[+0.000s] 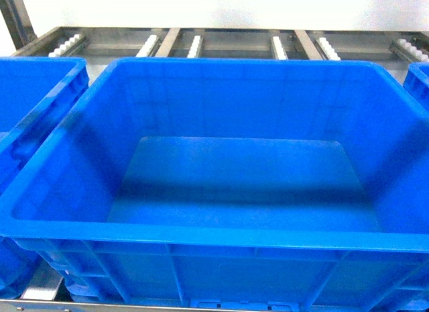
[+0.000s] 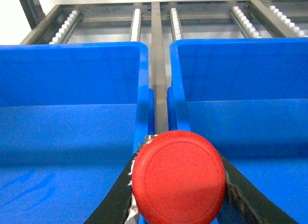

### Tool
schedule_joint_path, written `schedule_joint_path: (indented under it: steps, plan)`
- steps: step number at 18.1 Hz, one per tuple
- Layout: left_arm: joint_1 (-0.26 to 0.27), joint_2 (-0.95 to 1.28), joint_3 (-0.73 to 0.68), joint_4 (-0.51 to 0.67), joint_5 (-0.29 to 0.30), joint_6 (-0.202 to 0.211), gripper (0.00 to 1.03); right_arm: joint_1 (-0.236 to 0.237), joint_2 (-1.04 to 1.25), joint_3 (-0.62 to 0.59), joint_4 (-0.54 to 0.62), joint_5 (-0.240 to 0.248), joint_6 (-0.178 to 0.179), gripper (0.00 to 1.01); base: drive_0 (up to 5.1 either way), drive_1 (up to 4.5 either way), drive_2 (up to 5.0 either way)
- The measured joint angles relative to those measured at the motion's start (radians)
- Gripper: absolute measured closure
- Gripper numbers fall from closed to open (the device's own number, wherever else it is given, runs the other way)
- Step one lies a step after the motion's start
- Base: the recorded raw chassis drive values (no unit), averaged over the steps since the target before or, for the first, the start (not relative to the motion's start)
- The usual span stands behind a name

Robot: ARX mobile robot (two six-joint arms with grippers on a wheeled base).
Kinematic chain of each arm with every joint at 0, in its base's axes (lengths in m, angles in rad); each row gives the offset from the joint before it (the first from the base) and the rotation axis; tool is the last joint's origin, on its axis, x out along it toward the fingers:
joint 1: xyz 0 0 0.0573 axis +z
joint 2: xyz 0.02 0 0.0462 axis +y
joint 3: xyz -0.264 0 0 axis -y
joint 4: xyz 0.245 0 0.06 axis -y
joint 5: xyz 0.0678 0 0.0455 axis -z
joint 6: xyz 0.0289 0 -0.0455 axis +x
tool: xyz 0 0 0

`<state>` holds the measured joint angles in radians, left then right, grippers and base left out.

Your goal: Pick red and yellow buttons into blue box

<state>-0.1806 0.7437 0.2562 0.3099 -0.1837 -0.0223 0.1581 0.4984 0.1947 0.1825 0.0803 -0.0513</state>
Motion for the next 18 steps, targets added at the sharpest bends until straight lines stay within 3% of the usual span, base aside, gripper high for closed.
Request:
schedule_joint_path:
  steps: [2,5,7,13,18]
  plan:
    - [0.0,0.0,0.0,0.0,0.0,0.0,0.72,0.097,0.225,0.074,0.157,0.021,0.009,0.63,0.0,0.0,0.0]
    - [0.0,0.0,0.0,0.0,0.0,0.0,0.72,0.197,0.544,0.17,0.343,0.037,0.008,0.63,0.0,0.0,0.0]
    - [0.0,0.0,0.0,0.0,0.0,0.0,0.72,0.201,0.769,0.272,0.417,0.007,0.007,0.63,0.0,0.0,0.0]
    - [0.0,0.0,0.0,0.0,0.0,0.0,0.72,0.155,1.178,0.534,0.27,-0.111,0.003,0.63,0.0,0.0,0.0]
    - [0.0,0.0,0.0,0.0,0.0,0.0,0.72,0.163,1.247,0.606,0.219,-0.124,0.014,0.63,0.0,0.0,0.0]
